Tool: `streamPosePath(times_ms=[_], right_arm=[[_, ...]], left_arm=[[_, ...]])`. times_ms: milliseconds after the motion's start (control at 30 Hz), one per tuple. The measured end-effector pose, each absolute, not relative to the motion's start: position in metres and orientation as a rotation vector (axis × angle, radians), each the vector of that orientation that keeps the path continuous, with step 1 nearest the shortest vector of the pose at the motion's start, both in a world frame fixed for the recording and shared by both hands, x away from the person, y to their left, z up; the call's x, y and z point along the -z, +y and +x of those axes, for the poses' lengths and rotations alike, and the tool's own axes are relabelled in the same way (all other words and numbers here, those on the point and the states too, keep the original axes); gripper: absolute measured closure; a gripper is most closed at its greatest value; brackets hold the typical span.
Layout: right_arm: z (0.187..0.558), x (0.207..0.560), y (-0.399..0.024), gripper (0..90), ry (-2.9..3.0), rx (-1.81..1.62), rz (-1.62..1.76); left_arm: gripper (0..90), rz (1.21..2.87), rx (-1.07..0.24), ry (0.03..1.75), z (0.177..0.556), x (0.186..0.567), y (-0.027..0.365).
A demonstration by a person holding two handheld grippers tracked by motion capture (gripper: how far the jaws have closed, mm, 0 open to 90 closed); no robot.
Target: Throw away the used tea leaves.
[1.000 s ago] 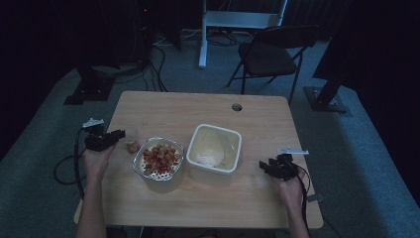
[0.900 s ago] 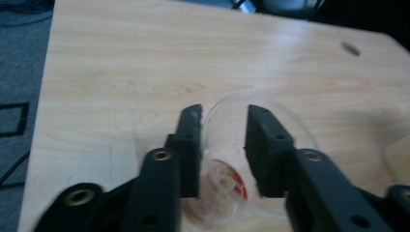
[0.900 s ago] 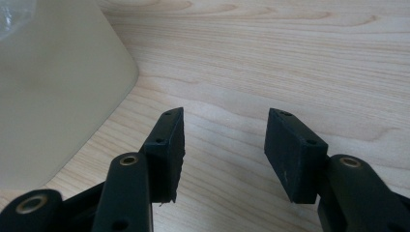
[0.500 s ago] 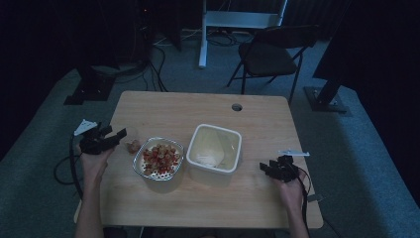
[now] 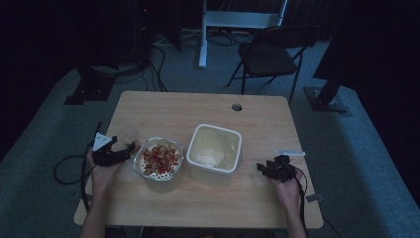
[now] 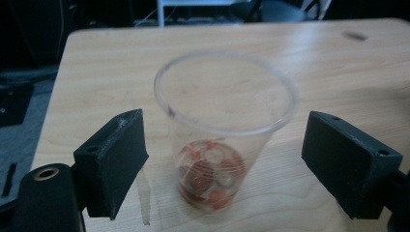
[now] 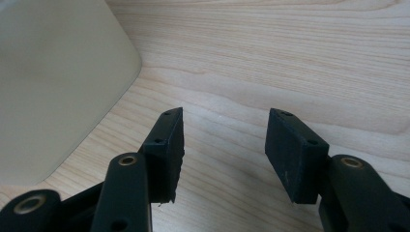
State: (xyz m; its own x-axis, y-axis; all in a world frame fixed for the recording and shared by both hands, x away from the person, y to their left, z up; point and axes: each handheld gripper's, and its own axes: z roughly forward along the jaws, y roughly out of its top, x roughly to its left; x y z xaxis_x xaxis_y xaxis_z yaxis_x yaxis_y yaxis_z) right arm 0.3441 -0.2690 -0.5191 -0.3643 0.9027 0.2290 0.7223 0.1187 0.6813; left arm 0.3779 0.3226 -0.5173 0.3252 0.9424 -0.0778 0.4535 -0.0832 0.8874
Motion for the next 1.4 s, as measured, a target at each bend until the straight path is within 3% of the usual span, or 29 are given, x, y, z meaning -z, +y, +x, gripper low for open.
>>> streamPosePath(times_ms=[567, 800, 1233, 1400], right_arm=[[0.343, 0.522, -0.271, 48.1, 2.153, -1.080, 1.617], [0.341, 0.524, -0.273, 48.1, 2.150, -1.079, 1.624], [0.340, 0.531, -0.271, 48.1, 2.163, -1.053, 1.619], [0.340, 0.530, -0.271, 48.1, 2.157, -1.052, 1.619]], left_arm=[[21.1, 1.636, -0.731, 1.304, 0.412, 0.524, 0.314], [30.4, 1.636, -0.798, 1.274, 0.407, 0.514, 0.310], [30.9, 1.578, -0.861, 1.137, 0.380, 0.459, 0.314], [30.8, 1.566, -0.797, 1.081, 0.371, 0.447, 0.314]])
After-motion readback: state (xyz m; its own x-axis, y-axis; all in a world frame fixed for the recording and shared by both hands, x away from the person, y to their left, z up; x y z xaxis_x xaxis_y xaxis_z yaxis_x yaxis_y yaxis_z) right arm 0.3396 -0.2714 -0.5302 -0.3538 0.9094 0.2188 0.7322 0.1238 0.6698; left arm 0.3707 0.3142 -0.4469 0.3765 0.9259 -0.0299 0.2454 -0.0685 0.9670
